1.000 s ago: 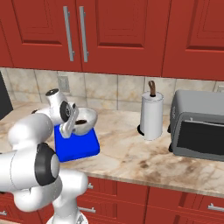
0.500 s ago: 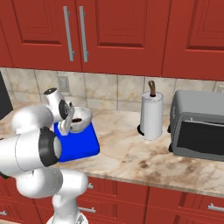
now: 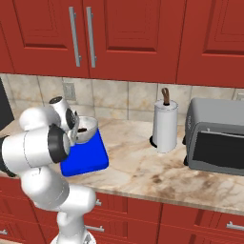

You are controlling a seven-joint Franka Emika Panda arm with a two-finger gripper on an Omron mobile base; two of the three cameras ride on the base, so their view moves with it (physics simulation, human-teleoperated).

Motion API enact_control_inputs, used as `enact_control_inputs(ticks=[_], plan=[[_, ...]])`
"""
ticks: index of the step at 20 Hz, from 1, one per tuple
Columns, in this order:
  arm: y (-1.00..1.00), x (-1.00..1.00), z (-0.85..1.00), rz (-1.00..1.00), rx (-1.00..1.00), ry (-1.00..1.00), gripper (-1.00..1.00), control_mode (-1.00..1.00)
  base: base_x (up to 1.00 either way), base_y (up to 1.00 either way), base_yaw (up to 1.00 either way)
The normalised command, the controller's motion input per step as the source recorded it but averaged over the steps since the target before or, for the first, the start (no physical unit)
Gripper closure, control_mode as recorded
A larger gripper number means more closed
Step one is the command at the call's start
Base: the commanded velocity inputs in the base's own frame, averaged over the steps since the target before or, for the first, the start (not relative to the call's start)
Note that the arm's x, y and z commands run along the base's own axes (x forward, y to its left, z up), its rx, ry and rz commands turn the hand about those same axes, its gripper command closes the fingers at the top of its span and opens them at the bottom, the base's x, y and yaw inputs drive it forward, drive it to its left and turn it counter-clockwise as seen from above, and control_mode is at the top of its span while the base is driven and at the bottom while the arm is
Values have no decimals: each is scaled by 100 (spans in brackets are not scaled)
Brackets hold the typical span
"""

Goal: Place the bowl with cake and the cupcake onto the tray.

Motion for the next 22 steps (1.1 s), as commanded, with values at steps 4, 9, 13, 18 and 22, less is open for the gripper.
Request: enact_control_inputs(ticks=[4,9,13,18,22], plan=[[18,28,-21,6,0,0,100,-100,0,0,0],[8,22,-21,5,0,0,100,-100,0,0,0],[3,0,-11,6,0,0,100,-100,0,0,0],[1,0,0,1,0,0,-100,-100,0,0,0],[0,0,0,0,0,0,-100,-100,0,0,0]])
